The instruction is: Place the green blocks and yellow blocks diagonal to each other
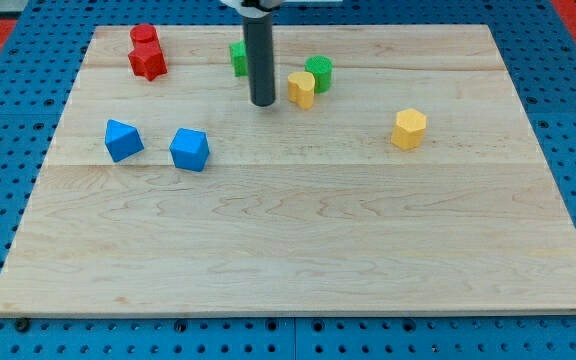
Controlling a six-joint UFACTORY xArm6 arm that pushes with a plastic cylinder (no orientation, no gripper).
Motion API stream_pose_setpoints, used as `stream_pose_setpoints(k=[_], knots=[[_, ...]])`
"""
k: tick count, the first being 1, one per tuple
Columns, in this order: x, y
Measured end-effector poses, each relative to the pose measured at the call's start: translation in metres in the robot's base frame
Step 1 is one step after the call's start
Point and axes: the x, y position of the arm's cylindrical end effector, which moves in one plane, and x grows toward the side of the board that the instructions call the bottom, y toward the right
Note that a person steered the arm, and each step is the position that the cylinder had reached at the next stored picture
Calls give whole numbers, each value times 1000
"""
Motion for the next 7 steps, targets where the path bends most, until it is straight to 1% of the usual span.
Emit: stream_pose_setpoints(k=[1,2,4,5,6,7], knots=[[-27,-7],[-35,-7],[-2,76],[-1,101],[-4,111],[-43,114]])
